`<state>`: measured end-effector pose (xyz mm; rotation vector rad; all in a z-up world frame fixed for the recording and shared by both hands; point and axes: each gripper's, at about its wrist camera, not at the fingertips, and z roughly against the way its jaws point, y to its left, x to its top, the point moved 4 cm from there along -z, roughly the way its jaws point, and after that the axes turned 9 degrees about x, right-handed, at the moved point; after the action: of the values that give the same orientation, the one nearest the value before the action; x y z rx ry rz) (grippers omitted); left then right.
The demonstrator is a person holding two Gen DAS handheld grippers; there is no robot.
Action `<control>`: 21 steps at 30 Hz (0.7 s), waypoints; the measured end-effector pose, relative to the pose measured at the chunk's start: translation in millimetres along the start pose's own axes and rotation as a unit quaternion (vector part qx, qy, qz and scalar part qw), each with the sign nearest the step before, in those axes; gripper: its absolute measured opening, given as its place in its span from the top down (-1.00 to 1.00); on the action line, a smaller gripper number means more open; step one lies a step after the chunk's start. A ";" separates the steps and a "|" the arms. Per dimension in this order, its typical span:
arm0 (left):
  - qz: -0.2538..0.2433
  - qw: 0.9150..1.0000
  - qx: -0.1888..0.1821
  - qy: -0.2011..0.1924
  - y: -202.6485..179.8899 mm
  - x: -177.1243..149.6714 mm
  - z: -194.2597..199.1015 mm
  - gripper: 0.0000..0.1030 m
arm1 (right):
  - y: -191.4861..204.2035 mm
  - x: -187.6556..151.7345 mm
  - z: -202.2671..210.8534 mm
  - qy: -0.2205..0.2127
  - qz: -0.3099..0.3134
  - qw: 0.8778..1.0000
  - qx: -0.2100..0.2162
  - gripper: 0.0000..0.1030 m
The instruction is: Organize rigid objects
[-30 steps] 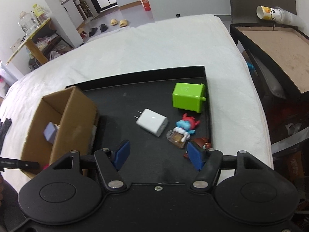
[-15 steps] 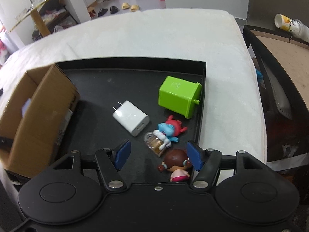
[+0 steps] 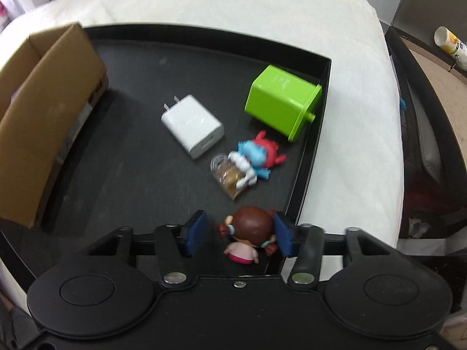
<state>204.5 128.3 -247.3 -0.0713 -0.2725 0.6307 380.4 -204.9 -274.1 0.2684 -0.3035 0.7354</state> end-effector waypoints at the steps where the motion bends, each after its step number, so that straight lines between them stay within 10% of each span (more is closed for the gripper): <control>1: -0.001 1.000 0.001 -0.001 -1.0 0.1 0.4 0.47 | 1.7 -2.0 1.4 0.002 -0.002 1.000 0.003 0.21; 21: -0.002 1.000 0.001 -0.010 -0.4 -2.0 6.3 0.54 | 46.9 7.1 40.0 -0.012 0.014 1.000 0.023 0.23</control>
<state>201.5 126.6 -241.6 -0.0627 -0.2920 0.6281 345.9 -180.9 -228.4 0.3165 -0.3133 0.7688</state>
